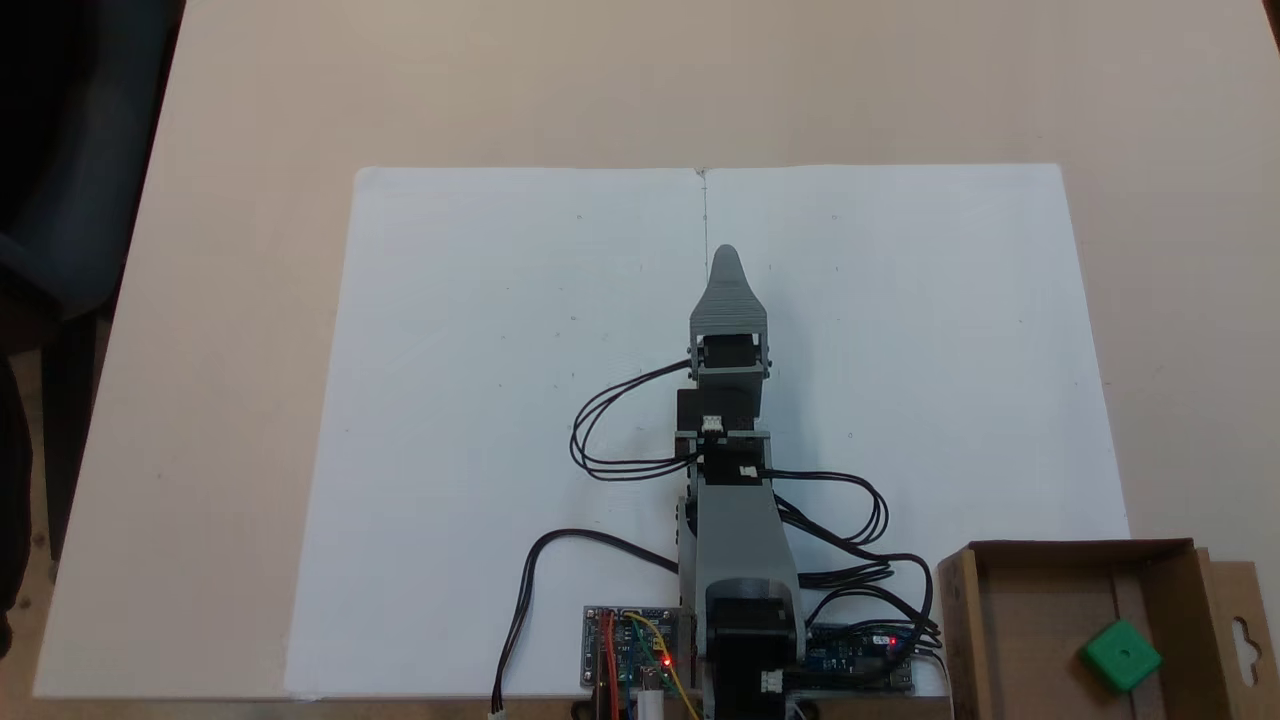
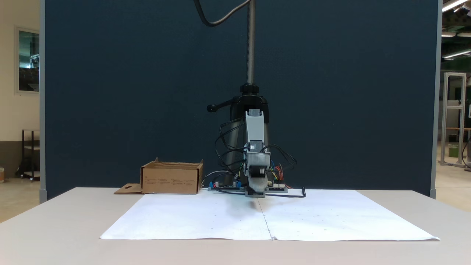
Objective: Grasp a green dice and put it in the bin.
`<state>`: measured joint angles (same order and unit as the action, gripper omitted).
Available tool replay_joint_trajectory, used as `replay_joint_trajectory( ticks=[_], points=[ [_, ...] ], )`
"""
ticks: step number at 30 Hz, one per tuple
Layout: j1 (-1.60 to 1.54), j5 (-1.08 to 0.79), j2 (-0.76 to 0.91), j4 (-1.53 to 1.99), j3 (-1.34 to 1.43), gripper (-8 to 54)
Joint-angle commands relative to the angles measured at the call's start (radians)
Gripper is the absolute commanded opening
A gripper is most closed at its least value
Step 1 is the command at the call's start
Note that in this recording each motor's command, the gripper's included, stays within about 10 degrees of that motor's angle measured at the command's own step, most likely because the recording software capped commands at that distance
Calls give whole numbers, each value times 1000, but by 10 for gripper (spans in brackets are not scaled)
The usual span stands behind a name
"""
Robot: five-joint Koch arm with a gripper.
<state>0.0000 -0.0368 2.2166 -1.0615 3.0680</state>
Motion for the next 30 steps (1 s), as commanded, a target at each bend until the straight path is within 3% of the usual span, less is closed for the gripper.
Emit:
replay_joint_trajectory(
  ticks=[1, 17, 30],
  points=[
    [2, -72, 38, -165, 63, 417],
    [5, -72, 95, -627, 61, 430],
    [21, -72, 95, -606, 61, 445]
  ],
)
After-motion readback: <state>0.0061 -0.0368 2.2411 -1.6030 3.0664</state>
